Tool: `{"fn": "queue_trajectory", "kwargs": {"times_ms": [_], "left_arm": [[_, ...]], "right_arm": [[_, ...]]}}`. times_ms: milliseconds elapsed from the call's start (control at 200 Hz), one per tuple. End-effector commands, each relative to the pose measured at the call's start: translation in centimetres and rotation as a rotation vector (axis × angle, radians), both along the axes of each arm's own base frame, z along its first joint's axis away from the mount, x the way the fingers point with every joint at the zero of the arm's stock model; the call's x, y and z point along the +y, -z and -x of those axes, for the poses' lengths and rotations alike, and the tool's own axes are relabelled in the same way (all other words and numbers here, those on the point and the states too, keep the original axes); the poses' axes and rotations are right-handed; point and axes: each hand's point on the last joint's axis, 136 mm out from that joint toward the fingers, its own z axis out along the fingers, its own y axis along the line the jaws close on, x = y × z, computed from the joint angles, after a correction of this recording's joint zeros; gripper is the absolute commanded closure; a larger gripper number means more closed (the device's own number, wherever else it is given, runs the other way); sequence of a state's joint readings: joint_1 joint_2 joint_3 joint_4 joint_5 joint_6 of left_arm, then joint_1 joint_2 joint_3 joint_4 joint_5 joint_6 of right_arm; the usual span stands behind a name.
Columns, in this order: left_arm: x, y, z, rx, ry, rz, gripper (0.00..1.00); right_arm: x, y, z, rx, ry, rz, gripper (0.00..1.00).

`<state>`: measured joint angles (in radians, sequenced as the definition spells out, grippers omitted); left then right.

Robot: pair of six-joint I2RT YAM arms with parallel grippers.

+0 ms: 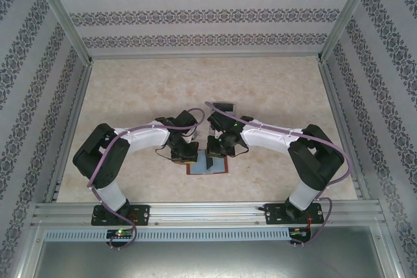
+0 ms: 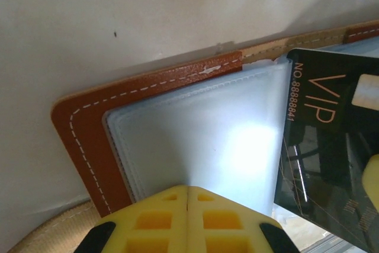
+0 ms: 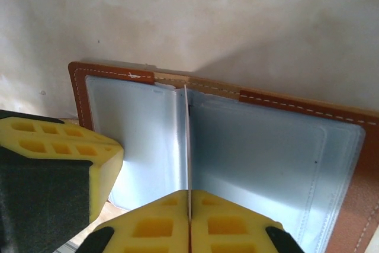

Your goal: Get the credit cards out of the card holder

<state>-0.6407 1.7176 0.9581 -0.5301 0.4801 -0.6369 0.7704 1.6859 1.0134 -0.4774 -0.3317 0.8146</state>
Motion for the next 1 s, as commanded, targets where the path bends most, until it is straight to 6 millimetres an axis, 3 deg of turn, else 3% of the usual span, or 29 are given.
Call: {"fn": "queue_trajectory", "kwargs": {"times_ms": [0,345,535,779,994], "left_arm": [[-0.8,0.4,0.2,0.021,-0.006,0.025,0.98],[-2.2,0.6,-0.3,0.032,-0.011,0.080,0.98],[-3.1,-0.6,-1.2,-0.004,-0.016,0.130,0.98],[-0.4,-2.0,-2.2,-0.128,-0.034,0.008,0.97],[1.6,-3.1,-2.4,-0.182,-0.053,-0.039,0.97]], "right_arm": [[0.0,-0.1,0.3,0.001,0.001,0.002,0.96],[-0.1,-0.2,0.3,0.000,0.001,-0.001,0.98],[-0.1,-0.6,0.2,-0.009,0.002,-0.004,0.99],[-1.4,-3.4,-0.8,-0.083,0.016,-0.016,1.00],[-3.2,-5.2,-2.2,-0.136,-0.072,-0.046,1.00]]}}
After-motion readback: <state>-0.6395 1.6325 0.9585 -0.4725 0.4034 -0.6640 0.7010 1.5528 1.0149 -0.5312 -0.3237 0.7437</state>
